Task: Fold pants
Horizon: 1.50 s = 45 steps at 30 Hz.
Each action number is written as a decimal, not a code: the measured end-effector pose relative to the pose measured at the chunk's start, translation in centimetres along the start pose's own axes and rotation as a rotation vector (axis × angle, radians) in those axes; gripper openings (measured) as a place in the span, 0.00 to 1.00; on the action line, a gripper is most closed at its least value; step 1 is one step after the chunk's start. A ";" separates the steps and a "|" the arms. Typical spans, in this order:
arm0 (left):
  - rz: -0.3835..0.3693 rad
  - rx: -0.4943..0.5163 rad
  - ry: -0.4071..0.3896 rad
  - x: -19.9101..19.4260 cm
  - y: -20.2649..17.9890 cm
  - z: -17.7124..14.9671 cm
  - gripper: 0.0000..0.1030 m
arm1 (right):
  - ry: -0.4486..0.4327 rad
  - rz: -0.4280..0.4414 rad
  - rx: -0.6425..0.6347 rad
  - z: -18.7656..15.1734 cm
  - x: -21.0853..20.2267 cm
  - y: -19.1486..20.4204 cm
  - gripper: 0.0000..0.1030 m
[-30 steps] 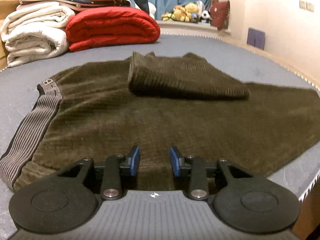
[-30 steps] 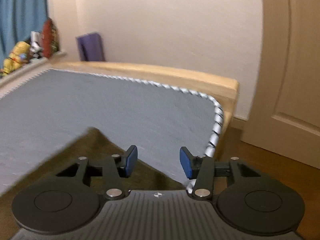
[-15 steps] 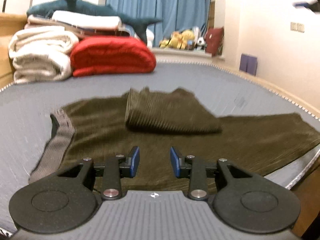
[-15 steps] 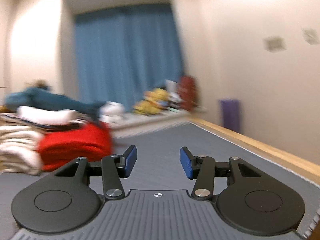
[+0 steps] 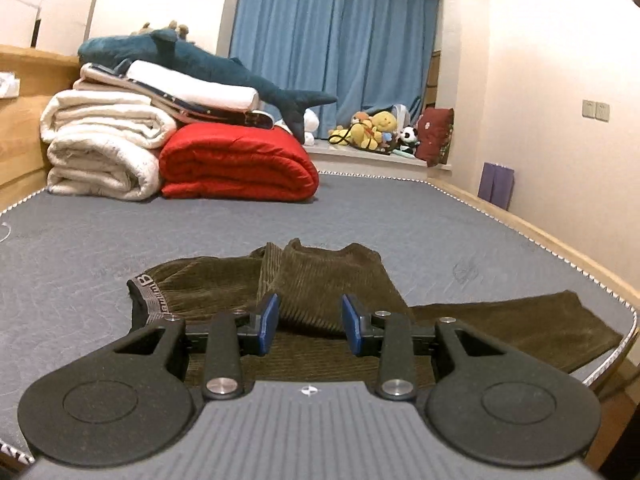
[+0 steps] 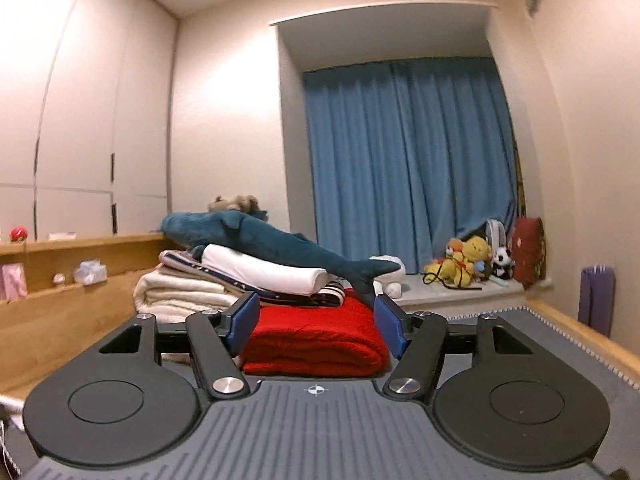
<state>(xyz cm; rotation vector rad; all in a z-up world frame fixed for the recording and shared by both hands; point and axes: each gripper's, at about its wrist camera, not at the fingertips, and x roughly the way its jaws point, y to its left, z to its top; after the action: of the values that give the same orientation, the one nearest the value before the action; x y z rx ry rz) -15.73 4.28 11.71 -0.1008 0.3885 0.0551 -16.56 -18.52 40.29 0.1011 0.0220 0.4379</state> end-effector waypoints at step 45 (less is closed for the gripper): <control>-0.090 -0.080 0.320 29.8 3.4 9.1 0.07 | 0.770 -0.214 0.508 -43.0 36.3 -17.6 0.50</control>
<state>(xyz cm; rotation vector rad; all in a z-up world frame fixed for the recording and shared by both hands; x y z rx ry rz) 14.97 9.65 8.47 -0.2076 0.7008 -0.0355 21.90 -15.01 -4.28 0.4204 0.8968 0.2274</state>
